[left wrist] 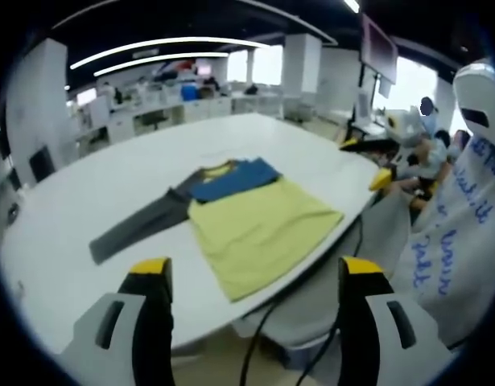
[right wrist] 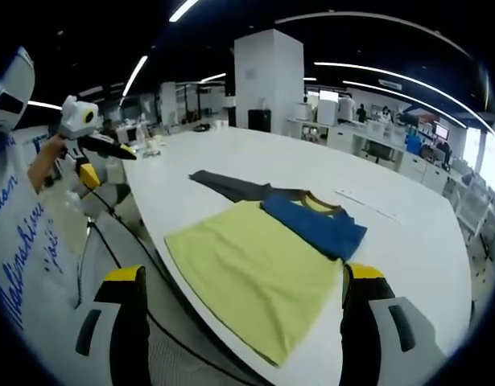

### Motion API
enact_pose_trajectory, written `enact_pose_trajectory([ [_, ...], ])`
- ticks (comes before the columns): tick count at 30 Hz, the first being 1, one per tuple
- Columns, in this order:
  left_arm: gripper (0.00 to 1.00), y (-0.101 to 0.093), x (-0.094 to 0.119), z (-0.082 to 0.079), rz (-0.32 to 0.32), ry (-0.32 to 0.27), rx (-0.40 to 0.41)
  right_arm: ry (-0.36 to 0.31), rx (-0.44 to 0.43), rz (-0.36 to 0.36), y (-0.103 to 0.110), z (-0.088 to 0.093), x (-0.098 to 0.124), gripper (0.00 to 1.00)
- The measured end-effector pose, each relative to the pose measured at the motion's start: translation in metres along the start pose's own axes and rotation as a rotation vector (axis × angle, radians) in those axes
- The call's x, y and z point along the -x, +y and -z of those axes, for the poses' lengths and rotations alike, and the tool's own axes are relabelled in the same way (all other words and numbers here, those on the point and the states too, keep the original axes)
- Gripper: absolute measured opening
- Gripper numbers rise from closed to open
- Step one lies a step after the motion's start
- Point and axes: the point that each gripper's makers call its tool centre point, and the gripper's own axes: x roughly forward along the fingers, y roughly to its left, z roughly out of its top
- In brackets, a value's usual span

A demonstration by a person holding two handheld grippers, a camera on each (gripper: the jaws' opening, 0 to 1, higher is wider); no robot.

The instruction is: Fold the garment on the visible template until the final outline fits inside the template.

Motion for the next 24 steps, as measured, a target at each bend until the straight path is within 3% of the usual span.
enact_pose_trajectory([
  [24, 0.81, 0.020, 0.002, -0.015, -0.006, -0.014, -0.056, 0.009, 0.002, 0.038, 0.002, 0.000, 0.005, 1.00],
])
